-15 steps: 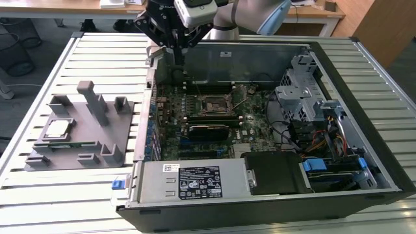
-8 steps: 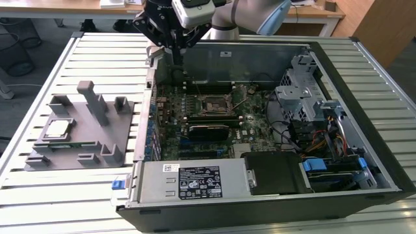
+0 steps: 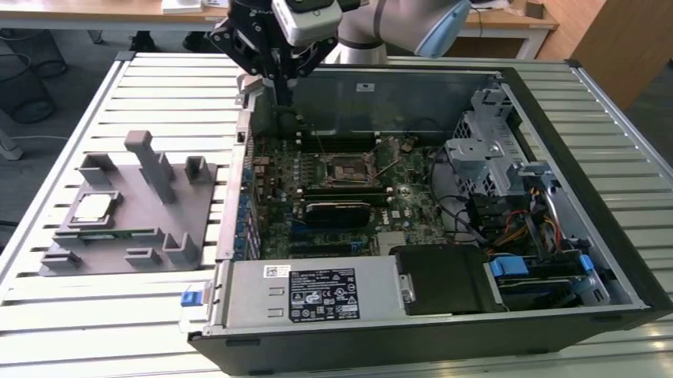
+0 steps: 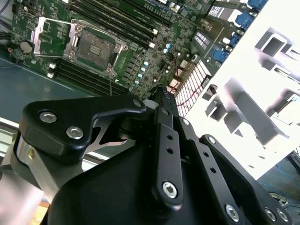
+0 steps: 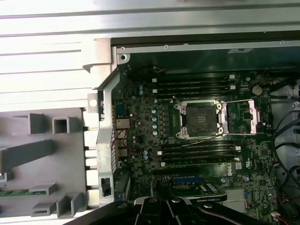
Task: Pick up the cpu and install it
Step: 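Reach for the cpu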
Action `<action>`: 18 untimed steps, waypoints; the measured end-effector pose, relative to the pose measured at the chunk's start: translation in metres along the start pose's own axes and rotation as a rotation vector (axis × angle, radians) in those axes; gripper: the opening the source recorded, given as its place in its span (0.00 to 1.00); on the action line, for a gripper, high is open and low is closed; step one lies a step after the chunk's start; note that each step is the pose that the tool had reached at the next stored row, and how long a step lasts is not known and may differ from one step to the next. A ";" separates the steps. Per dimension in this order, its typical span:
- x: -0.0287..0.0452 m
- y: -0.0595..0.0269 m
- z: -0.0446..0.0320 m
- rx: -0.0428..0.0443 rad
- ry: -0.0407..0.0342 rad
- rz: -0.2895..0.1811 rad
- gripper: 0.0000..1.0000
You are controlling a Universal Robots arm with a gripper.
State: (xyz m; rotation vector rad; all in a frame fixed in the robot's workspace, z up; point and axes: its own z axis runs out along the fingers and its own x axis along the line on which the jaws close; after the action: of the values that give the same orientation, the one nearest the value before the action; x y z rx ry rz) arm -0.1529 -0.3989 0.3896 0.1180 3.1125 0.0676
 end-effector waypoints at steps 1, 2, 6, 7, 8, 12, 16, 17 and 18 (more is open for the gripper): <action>0.0006 0.0000 0.0001 0.0000 0.0000 0.000 0.11; 0.0012 -0.0001 0.0001 0.0000 0.0000 0.000 0.11; 0.0037 -0.0003 0.0002 0.0000 0.0000 0.000 0.11; 0.0043 -0.0003 0.0003 -0.0001 0.0000 0.000 0.11; 0.0050 -0.0004 0.0003 0.0000 0.0000 0.000 0.11; 0.0083 -0.0006 0.0005 0.0000 0.0000 0.000 0.11; 0.0122 -0.0010 0.0006 0.0000 0.0000 0.000 0.11; 0.0132 -0.0010 0.0007 0.0000 0.0000 0.000 0.11; 0.0142 -0.0011 0.0007 0.0000 0.0000 0.000 0.11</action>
State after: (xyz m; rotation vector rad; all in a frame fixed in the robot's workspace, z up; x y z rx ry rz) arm -0.1672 -0.3989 0.3885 0.1181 3.1124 0.0677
